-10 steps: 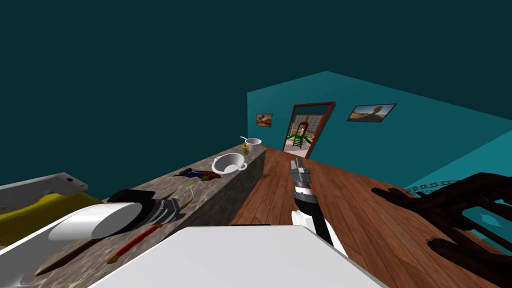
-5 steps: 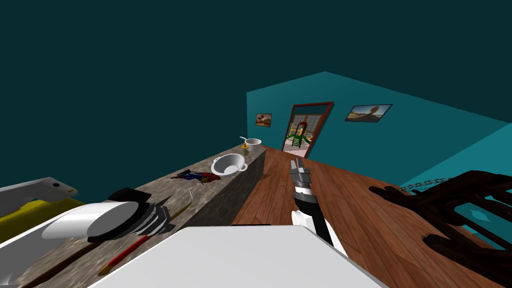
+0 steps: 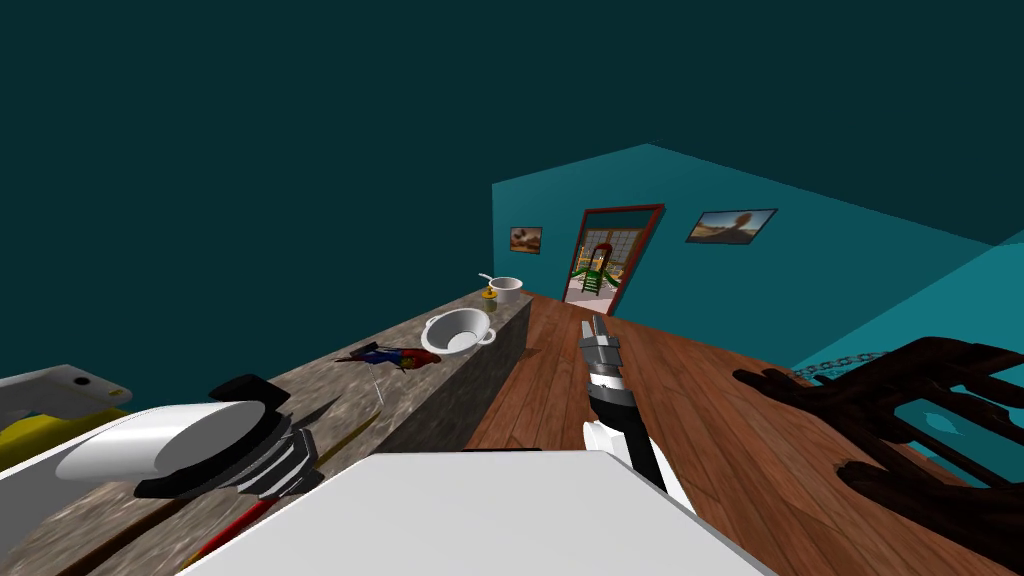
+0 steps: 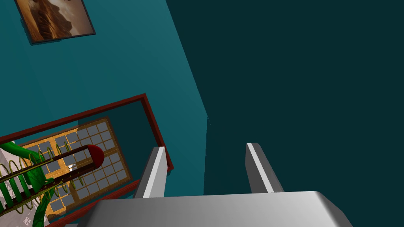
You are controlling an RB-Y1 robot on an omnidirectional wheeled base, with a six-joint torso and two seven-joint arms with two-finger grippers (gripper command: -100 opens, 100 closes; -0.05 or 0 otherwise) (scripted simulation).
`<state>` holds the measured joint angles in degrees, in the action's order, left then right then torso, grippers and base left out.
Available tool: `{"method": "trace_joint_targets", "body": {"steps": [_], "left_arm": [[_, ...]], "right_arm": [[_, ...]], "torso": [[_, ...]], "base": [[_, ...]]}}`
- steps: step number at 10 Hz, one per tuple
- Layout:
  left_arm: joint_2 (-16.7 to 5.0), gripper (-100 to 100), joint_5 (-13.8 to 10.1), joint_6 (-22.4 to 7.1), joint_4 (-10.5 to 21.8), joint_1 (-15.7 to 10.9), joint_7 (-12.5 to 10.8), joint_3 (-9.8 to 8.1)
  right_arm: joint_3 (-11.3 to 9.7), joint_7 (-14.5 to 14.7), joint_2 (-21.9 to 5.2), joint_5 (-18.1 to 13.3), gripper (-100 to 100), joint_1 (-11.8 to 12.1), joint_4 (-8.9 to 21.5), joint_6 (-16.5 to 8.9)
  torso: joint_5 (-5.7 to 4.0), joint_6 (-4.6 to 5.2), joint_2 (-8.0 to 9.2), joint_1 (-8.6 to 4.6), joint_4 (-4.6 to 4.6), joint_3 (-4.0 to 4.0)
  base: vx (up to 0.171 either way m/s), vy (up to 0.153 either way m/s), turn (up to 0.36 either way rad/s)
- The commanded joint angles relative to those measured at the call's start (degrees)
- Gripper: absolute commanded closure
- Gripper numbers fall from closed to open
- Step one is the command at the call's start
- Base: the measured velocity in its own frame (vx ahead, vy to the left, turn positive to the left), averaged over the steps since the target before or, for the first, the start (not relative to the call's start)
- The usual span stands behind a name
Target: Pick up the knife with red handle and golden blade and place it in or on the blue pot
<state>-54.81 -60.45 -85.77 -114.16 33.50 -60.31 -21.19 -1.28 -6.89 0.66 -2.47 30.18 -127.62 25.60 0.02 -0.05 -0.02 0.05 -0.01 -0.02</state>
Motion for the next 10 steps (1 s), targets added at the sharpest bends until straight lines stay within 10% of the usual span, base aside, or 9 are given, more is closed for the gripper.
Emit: {"method": "trace_joint_targets", "body": {"steps": [1,3,4,5,8,9,10], "left_arm": [[-0.8,-100,-0.7,-2.2,0.1,0.5,-0.9,-0.16],[-0.9,-100,-0.6,-2.0,0.8,0.2,-0.6,0.16],[-1.0,0,-0.6,-2.2,0.9,0.3,-0.7,0.14],[0.0,-100,0.4,-1.0,2.7,-0.1,0.6,1.01],[0.7,-100,1.2,0.0,4.5,-0.3,1.7,1.69],[0.8,100,1.3,0.2,4.6,-0.3,1.9,1.73],[0.8,100,1.3,0.2,4.6,-0.3,1.9,1.73]], "right_arm": [[0.0,0.0,0.0,0.0,0,0.0,0.0,0.0],[0.0,0.0,0.0,0.0,0,0.0,0.0,0.0],[0.0,0.0,0.0,0.0,0,0.0,0.0,0.0],[0.0,0.0,0.0,0.0,0,0.0,0.0,0.0],[0.0,0.0,0.0,0.0,0,0.0,0.0,0.0],[0.0,0.0,0.0,0.0,0,0.0,0.0,0.0],[0.0,0.0,0.0,0.0,0,0.0,0.0,0.0]], "torso": [[0.00,0.00,0.00,0.00,0.00,0.00],[-0.01,0.00,0.00,-0.03,0.00,0.00],[-0.01,0.00,0.03,-0.06,0.01,0.02],[-0.02,0.00,0.05,-0.09,0.01,0.03],[-0.03,-0.01,0.06,-0.16,0.01,0.04],[-0.03,0.00,0.06,-0.14,0.02,0.04],[-0.03,0.00,0.07,-0.12,0.02,0.04]], "base": [[0.016,0.020,-0.034],[0.011,0.013,-0.015],[0.000,0.000,0.000],[0.002,-0.008,-0.037],[0.002,-0.014,-0.022],[0.000,0.000,0.000],[0.000,0.000,0.000]]}}
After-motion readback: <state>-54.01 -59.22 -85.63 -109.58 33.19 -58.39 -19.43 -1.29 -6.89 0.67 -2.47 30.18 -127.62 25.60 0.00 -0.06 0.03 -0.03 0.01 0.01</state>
